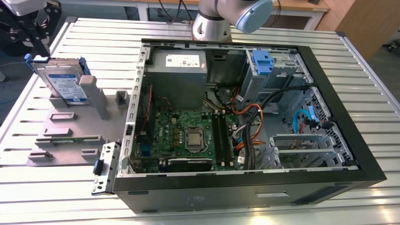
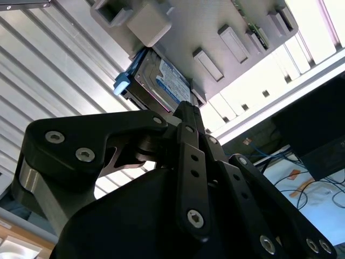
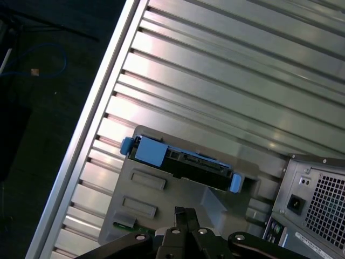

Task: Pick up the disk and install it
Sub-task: 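Pick up the disk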

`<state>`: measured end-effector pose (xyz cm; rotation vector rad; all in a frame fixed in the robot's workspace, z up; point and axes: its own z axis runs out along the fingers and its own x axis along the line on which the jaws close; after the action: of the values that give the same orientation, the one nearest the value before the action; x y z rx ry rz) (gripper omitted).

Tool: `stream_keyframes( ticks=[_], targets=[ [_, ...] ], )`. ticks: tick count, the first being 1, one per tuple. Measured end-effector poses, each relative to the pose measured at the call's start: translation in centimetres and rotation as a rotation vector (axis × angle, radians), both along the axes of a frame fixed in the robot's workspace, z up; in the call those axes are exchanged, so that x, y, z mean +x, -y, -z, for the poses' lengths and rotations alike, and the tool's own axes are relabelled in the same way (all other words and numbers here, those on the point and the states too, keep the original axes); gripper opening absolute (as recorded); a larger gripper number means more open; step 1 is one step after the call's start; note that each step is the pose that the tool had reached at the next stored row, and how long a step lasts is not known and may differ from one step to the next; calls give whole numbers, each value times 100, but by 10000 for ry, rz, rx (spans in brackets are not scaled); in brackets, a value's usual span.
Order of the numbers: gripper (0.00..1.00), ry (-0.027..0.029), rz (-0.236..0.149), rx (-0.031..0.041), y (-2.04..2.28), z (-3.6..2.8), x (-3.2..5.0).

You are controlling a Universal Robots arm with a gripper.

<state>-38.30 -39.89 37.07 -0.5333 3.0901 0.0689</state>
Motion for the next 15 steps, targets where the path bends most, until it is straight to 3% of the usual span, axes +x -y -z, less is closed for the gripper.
stream_keyframes(
  ticks=[15],
  targets=[
    [11,0,-116,0,0,0,0]
  ],
)
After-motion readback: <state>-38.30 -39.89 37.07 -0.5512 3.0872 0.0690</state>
